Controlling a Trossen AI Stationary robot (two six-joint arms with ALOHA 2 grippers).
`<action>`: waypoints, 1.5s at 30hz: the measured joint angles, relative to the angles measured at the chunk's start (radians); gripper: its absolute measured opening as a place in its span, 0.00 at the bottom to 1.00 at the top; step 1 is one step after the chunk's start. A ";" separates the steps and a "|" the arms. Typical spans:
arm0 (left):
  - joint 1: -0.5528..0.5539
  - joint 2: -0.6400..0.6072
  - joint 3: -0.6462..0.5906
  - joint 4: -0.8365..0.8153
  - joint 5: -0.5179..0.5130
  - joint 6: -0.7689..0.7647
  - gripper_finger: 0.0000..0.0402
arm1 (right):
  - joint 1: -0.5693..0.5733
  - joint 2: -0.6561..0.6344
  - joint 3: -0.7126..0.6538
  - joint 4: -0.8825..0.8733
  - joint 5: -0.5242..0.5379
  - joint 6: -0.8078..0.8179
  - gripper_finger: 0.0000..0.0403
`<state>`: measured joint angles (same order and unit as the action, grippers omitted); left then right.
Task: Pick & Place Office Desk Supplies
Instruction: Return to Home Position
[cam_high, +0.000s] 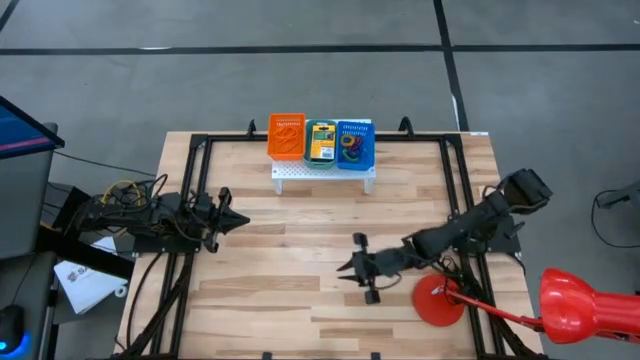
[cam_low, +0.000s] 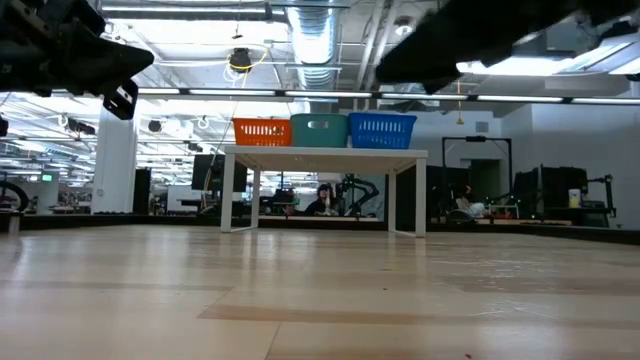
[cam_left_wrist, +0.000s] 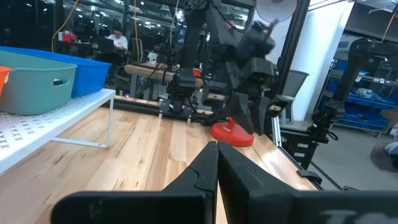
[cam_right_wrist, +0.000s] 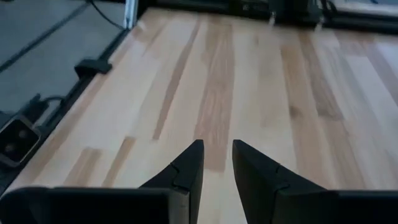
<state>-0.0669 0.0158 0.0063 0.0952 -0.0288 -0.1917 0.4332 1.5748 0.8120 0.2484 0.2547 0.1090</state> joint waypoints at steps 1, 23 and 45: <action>0.000 0.000 0.000 -0.001 0.000 0.000 0.01 | -0.024 0.007 0.000 0.025 -0.031 -0.020 0.20; 0.000 0.000 0.000 0.003 -0.001 0.000 0.01 | -0.473 -0.064 -0.359 0.582 -0.495 -0.135 0.20; 0.000 0.013 0.000 0.017 -0.001 0.000 0.01 | -0.482 -0.502 -0.791 0.677 -0.429 -0.097 0.20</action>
<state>-0.0669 0.0288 0.0063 0.1120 -0.0296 -0.1917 -0.0490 1.0732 0.0214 0.9255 -0.1739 0.0119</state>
